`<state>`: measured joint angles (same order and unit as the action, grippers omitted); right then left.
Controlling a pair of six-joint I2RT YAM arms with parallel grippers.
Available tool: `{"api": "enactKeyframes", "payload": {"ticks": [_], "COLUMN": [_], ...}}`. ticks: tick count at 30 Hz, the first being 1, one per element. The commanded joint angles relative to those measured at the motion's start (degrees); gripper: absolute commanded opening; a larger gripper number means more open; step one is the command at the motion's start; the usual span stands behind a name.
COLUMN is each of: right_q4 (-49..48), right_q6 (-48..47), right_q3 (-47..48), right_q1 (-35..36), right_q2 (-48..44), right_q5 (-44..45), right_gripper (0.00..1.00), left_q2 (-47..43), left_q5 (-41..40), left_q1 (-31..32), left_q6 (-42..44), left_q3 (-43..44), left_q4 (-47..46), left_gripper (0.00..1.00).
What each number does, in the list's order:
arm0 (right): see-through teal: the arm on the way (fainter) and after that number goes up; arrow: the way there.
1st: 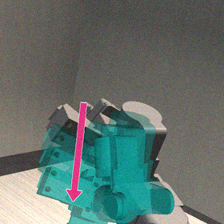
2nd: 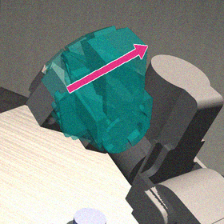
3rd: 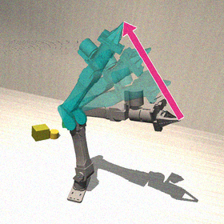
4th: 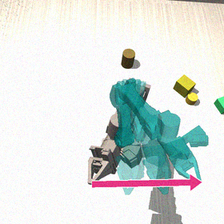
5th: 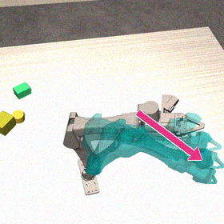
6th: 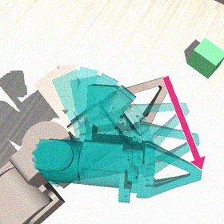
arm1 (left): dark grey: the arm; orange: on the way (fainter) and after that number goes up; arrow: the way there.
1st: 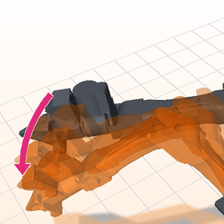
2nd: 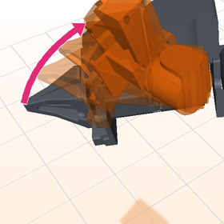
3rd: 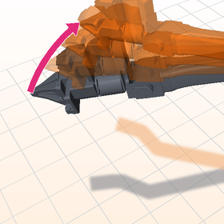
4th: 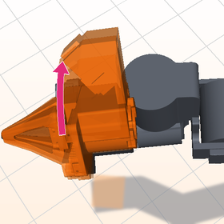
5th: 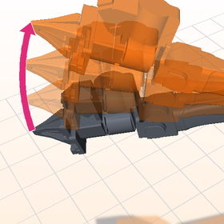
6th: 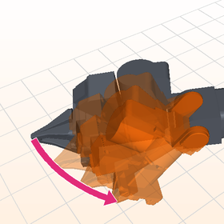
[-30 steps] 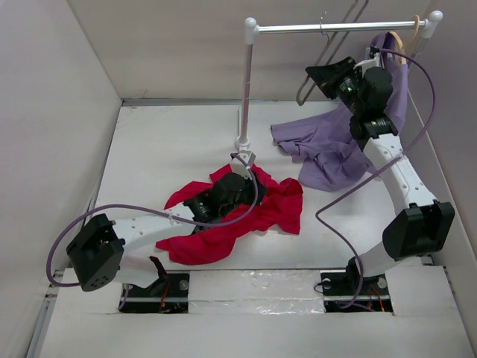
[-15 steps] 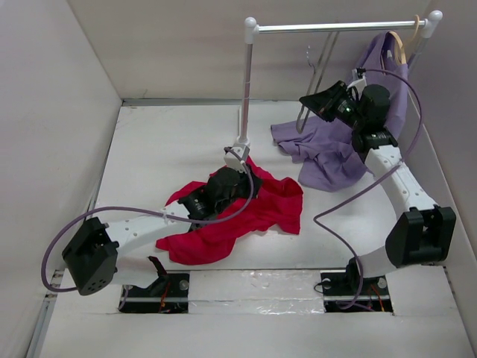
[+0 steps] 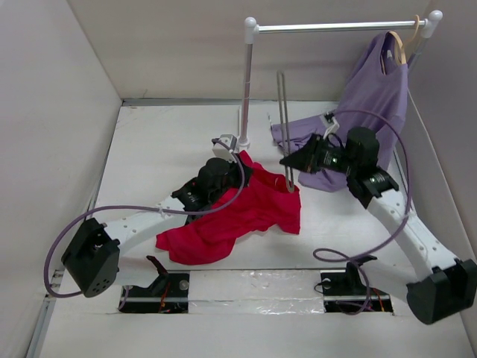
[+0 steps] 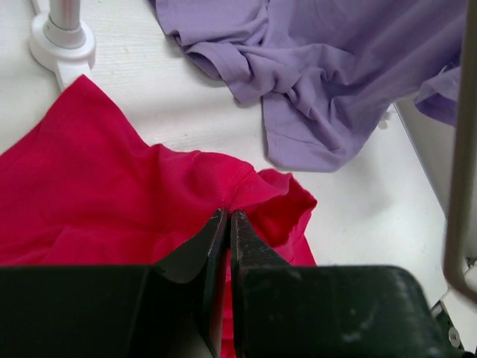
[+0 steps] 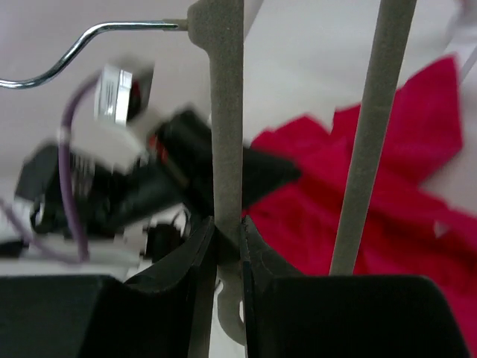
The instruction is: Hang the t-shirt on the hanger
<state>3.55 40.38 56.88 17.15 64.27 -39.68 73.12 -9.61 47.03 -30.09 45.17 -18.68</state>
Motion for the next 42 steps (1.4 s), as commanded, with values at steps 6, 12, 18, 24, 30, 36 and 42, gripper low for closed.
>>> {"api": "enactKeyframes", "payload": {"ticks": [6, 12, 18, 24, 30, 36, 42], "right_q4": [18.4, 28.3, 34.6, 40.0, 40.4, 39.7, 40.0], "right_q6": [-5.6, -4.7, -3.8, -4.6, -8.3, -10.8, -12.4], "right_q3": [-8.6, -13.3, -14.7, -14.8, -15.5, -13.8, -10.9], "right_q1": [6.0, 9.2, 11.5, 11.0, 11.0, 10.5, 8.3], "right_q2": [-20.2, -25.0, -28.1, -29.9, -27.4, -23.8, -22.3], "right_q5": [-16.1, -23.4, -24.2, -21.8, -20.4, -19.4, -19.1], "right_gripper": [0.04, 0.0, 0.0, 0.0, 0.0, 0.0, 0.0], "left_q2": [1.4, 2.7, 2.8, 1.5, -0.8, -3.8, -4.1], "left_q5": [4.6, 5.2, 5.0, 6.1, 7.4, 8.3, 7.2], "left_q1": [-5.2, -7.0, -8.8, -9.9, -9.9, -9.9, -8.7], "left_q6": [-0.6, 0.6, 1.1, 0.9, 0.4, 0.8, 0.8], "left_q3": [2.0, 4.0, 5.3, 5.0, 2.7, 1.9, 2.6], "left_q4": [-7.5, -7.7, -6.5, -6.5, -6.0, -5.2, -2.3], "left_gripper": [0.0, 0.0, 0.0, 0.0, 0.0, 0.0, 0.0]}}
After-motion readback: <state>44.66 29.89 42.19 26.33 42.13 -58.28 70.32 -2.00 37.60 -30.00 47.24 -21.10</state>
